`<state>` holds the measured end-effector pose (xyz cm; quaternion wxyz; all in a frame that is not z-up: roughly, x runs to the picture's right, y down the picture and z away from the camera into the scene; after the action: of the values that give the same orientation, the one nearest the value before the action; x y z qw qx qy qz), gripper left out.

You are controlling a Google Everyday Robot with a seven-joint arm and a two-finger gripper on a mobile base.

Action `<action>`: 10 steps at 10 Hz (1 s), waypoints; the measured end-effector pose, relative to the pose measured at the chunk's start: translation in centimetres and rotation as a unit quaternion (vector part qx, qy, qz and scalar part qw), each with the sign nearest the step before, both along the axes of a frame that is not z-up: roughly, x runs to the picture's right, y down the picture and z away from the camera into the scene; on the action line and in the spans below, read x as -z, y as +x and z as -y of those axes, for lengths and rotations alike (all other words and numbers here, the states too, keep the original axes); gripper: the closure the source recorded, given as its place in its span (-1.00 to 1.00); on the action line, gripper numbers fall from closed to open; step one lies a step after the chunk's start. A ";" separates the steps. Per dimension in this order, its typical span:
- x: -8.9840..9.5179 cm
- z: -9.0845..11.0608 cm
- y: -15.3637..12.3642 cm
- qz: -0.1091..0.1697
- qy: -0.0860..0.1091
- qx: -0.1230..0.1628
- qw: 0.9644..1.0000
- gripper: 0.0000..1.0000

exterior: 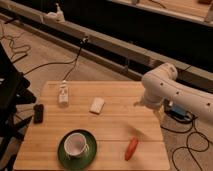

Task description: Place the pepper on the white sponge

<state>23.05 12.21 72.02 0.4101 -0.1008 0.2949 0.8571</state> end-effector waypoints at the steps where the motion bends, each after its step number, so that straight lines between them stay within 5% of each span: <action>1: 0.0 0.0 0.0 0.000 0.000 0.000 1.000 -0.60; 7: 0.0 0.1 0.0 0.000 0.001 0.000 1.000 -0.60; 10: -0.5 -1.3 -1.5 0.012 -0.037 -0.002 0.999 -0.60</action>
<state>21.60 13.53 72.55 0.4083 -0.1267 0.3217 0.8449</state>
